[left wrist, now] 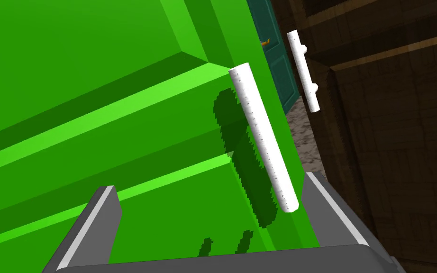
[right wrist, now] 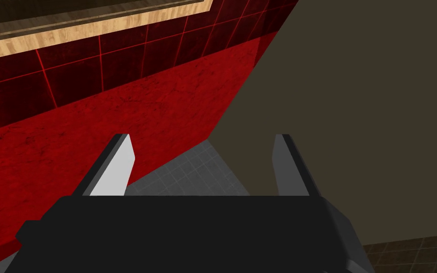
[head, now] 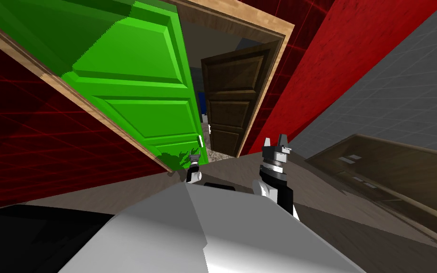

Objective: Push the door open

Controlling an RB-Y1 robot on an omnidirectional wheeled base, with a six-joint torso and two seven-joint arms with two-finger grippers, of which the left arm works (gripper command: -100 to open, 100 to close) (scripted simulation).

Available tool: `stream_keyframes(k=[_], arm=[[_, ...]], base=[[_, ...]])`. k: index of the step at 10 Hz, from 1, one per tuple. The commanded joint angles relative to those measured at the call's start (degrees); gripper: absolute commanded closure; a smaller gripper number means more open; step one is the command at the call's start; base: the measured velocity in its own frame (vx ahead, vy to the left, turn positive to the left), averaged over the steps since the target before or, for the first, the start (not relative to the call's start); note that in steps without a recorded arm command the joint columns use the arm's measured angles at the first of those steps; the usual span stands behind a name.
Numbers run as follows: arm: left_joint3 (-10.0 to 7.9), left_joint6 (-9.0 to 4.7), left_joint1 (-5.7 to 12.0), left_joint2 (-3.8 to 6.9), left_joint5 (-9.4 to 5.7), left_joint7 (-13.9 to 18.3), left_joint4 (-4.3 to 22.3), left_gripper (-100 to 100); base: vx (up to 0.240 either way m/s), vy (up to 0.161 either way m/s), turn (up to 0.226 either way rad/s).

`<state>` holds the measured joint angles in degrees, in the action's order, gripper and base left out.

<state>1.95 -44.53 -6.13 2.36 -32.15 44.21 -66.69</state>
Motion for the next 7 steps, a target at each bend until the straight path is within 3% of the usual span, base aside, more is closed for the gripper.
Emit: stream_keyframes(k=[1, 6, 7], arm=[[0.02, -0.73, 0.68, -0.02, -0.4, 1.05, 1.71, -100], [0.14, -3.02, 2.74, -1.18, -3.32, 6.25, 8.16, -100], [0.18, -3.86, 3.5, -1.67, -4.4, 8.17, 10.55, -100]], base=[[0.053, 0.046, -0.035], [0.062, 0.059, -0.105], [0.095, 0.081, -0.141]])
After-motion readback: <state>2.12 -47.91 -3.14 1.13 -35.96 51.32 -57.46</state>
